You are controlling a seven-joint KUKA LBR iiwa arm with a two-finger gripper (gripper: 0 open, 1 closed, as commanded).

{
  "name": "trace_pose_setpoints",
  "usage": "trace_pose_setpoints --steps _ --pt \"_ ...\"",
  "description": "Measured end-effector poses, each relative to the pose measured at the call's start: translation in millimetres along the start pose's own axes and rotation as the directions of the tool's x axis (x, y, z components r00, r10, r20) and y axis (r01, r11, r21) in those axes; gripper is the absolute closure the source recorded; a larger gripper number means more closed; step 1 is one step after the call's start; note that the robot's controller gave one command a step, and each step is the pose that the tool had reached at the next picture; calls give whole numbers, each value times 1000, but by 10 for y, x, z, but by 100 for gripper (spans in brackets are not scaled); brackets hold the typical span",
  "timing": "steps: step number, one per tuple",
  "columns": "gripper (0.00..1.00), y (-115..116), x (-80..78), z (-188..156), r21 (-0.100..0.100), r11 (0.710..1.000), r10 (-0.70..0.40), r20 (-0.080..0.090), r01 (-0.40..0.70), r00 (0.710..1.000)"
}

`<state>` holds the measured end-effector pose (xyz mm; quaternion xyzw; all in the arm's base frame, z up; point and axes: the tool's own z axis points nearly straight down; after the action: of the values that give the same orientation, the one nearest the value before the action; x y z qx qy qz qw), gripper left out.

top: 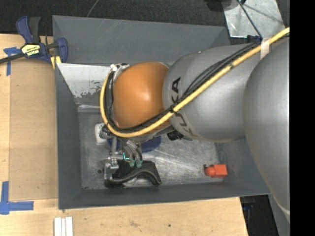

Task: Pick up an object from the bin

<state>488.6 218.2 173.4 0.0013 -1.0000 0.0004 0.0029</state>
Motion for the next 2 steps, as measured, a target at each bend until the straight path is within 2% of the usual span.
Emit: trace_pose_setpoints --steps 1,2 --pt "0 -447 -255 562 -6 996 -88 28 88 996" --pt "0 -1016 -742 649 2 995 -102 17 102 995"
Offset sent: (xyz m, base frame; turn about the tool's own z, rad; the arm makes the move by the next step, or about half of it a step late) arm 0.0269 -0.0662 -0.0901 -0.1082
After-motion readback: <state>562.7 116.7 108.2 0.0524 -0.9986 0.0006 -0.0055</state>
